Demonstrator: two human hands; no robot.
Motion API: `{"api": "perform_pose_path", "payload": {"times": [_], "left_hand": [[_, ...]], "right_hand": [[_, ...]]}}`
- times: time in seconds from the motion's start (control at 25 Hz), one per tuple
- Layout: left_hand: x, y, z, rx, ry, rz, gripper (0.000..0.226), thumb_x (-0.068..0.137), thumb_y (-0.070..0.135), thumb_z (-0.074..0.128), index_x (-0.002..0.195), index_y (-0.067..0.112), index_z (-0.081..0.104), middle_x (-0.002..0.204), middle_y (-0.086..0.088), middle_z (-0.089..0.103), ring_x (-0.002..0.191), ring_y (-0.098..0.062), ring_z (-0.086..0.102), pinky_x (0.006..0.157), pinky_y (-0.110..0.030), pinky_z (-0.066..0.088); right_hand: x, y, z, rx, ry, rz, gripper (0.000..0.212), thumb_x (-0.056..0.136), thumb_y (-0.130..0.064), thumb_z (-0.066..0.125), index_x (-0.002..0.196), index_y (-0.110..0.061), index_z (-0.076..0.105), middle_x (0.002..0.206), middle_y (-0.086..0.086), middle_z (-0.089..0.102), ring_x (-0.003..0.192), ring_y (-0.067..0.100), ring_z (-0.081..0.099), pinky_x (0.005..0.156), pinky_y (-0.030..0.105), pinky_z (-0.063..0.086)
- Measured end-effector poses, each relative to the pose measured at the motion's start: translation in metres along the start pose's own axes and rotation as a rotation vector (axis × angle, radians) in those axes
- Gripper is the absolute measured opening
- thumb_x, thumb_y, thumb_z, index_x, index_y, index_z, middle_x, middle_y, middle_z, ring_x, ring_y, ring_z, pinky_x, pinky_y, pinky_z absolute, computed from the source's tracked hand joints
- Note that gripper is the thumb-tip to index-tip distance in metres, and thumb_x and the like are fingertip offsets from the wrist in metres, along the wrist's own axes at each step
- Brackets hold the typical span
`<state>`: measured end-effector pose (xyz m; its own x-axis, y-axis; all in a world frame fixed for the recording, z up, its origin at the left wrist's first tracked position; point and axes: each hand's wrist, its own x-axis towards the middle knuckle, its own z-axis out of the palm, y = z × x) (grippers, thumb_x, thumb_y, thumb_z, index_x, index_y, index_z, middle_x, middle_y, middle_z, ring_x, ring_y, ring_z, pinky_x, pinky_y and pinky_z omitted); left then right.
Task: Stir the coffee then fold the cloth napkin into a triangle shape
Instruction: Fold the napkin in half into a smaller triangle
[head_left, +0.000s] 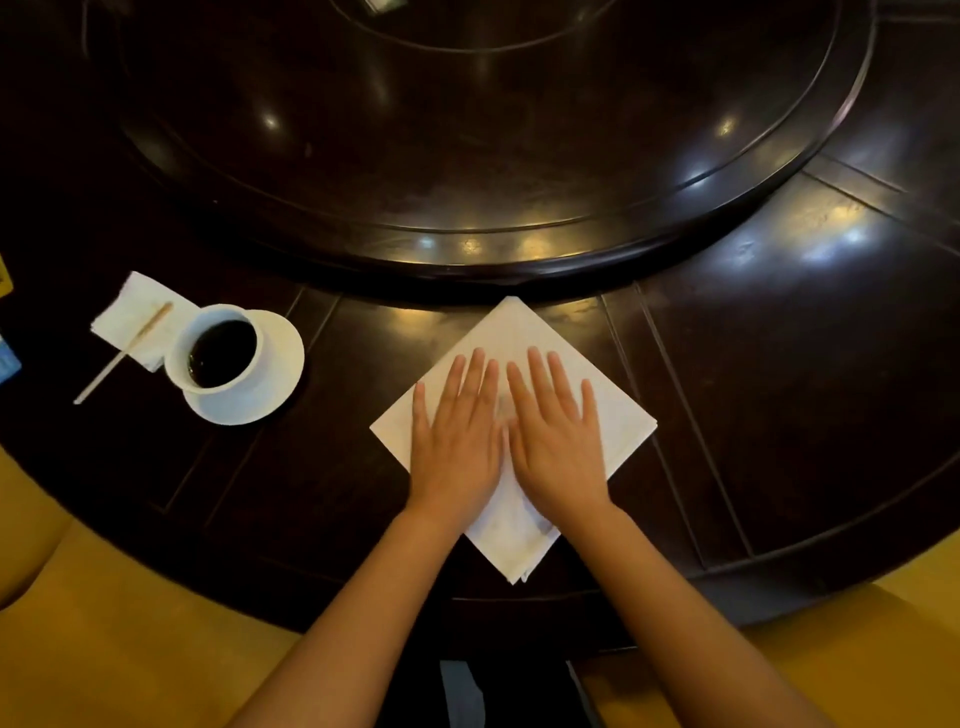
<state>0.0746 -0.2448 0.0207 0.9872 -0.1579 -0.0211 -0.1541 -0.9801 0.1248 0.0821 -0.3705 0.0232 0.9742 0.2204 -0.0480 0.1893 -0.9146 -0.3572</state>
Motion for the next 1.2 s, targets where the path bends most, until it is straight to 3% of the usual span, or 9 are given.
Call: {"api": "perform_pose_path", "payload": {"times": [0.16,0.28,0.52,0.6,0.72,0.84,0.96,1.08,1.2], "left_hand": [[0.011,-0.008,0.026,0.051,-0.093,0.044,0.059,0.094,0.040,0.018,0.147,0.016,0.009,0.156,-0.005,0.021,0.143,-0.020,0.015,0.112,-0.051,0.011],[0.010,-0.030,0.025,0.036,-0.108,0.091,0.065,0.091,0.047,0.023,0.148,0.018,0.011,0.156,-0.005,0.019,0.143,-0.018,0.013,0.112,-0.046,0.006],[0.007,-0.048,0.015,0.012,-0.112,-0.129,0.080,0.085,0.058,0.015,0.149,0.013,-0.003,0.158,-0.005,-0.004,0.139,-0.011,-0.014,0.113,-0.038,-0.003],[0.007,-0.046,0.016,0.008,-0.109,-0.121,0.080,0.085,0.058,0.016,0.149,0.012,-0.001,0.158,-0.006,-0.001,0.140,-0.012,-0.011,0.113,-0.039,-0.001],[0.007,-0.048,0.018,0.042,-0.080,-0.094,0.080,0.085,0.058,0.019,0.149,0.010,0.006,0.157,-0.009,0.009,0.143,-0.017,0.002,0.113,-0.041,0.005],[0.005,-0.047,0.015,0.064,-0.021,-0.056,0.081,0.085,0.059,0.026,0.148,0.009,0.014,0.156,-0.010,0.014,0.143,-0.020,0.009,0.113,-0.048,-0.002],[-0.006,-0.038,0.018,0.017,-0.031,0.295,0.076,0.085,0.059,0.031,0.148,0.017,0.018,0.156,-0.009,0.018,0.143,-0.020,0.009,0.112,-0.049,-0.010],[-0.024,-0.024,0.022,-0.090,-0.159,0.754,0.065,0.091,0.054,0.030,0.148,0.024,0.021,0.156,-0.005,0.017,0.144,-0.020,0.005,0.113,-0.047,0.001],[-0.033,-0.023,0.018,-0.091,-0.250,0.941,0.067,0.093,0.055,0.031,0.148,0.019,0.021,0.157,-0.003,0.014,0.145,-0.019,0.001,0.114,-0.047,0.003]], "right_hand": [[0.010,0.013,0.023,-0.030,-0.069,-0.051,0.055,0.095,-0.037,0.015,0.146,-0.017,0.014,0.155,0.003,0.012,0.142,0.018,0.002,0.116,0.046,0.007],[0.010,0.033,0.020,-0.106,-0.079,-0.096,0.060,0.094,-0.045,0.014,0.146,-0.018,0.003,0.154,-0.001,-0.001,0.142,0.015,-0.004,0.115,0.039,-0.005],[0.015,0.056,0.001,-0.181,0.092,0.380,0.071,0.091,-0.054,0.014,0.147,-0.012,0.001,0.156,0.007,-0.002,0.142,0.018,-0.006,0.114,0.047,-0.004],[0.033,0.043,-0.002,-0.182,0.099,0.060,0.065,0.093,-0.051,0.020,0.147,-0.018,0.006,0.156,0.007,0.001,0.142,0.020,-0.004,0.113,0.047,-0.008],[0.076,0.035,-0.004,-0.253,-0.134,-0.528,0.060,0.094,-0.051,0.018,0.147,-0.023,0.012,0.156,0.006,0.009,0.142,0.021,-0.002,0.114,0.046,-0.004],[0.106,0.048,-0.006,-0.325,-0.264,-0.630,0.062,0.093,-0.050,0.012,0.147,-0.021,0.006,0.157,0.006,0.007,0.142,0.019,-0.003,0.115,0.040,-0.006],[0.112,0.054,-0.006,-0.272,-0.244,-0.634,0.059,0.095,-0.042,0.013,0.147,-0.015,0.010,0.156,0.009,0.011,0.142,0.019,0.002,0.115,0.037,-0.003],[0.112,0.054,-0.007,-0.267,-0.243,-0.641,0.059,0.095,-0.041,0.012,0.147,-0.014,0.009,0.156,0.009,0.010,0.142,0.018,0.001,0.114,0.036,-0.004],[0.113,0.054,-0.008,-0.266,-0.266,-0.621,0.059,0.095,-0.042,0.011,0.147,-0.015,0.006,0.156,0.008,0.007,0.143,0.018,-0.002,0.116,0.037,-0.004]]}}
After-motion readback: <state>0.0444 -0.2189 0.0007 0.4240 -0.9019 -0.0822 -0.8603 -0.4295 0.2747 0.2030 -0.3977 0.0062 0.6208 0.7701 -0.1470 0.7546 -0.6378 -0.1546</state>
